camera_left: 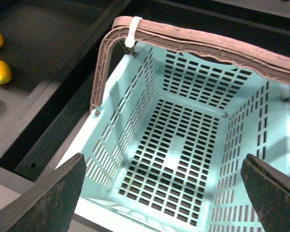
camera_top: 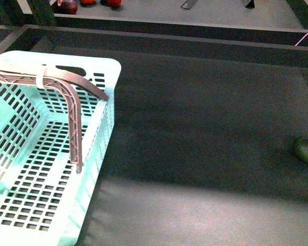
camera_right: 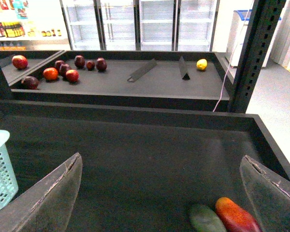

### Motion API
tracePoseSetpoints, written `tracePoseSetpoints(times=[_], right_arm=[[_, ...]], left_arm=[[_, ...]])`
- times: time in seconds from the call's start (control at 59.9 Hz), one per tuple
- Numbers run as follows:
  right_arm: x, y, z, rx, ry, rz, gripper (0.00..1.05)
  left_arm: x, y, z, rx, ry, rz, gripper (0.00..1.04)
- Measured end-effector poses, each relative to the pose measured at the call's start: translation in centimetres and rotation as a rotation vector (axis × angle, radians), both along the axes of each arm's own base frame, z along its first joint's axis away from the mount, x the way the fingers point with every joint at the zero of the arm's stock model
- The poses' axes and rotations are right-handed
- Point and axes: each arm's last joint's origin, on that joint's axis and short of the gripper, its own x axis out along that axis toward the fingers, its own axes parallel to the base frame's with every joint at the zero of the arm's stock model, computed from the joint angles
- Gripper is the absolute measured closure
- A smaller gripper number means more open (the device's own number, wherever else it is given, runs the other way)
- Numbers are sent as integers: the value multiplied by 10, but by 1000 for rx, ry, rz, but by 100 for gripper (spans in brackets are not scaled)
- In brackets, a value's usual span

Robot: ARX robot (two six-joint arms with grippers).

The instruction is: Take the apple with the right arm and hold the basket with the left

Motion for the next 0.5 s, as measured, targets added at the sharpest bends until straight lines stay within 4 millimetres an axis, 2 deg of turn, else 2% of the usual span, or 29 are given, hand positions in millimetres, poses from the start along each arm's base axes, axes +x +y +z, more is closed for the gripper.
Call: tracePoseSetpoints(times=[0.067, 0.184, 0.234, 0.501], right_arm=[[0, 0, 0, 0, 0, 0, 9], [0, 0, 0, 0, 0, 0, 9], [0, 0, 0, 0, 0, 0, 9], [0, 0, 0, 0, 0, 0, 9]], left_arm=[[9, -2, 5, -89, -16, -30, 7], [43, -2, 10, -392, -5, -58, 7], [59, -2, 10, -527, 3, -12, 7], [121, -9, -6, -837, 103, 140, 7]])
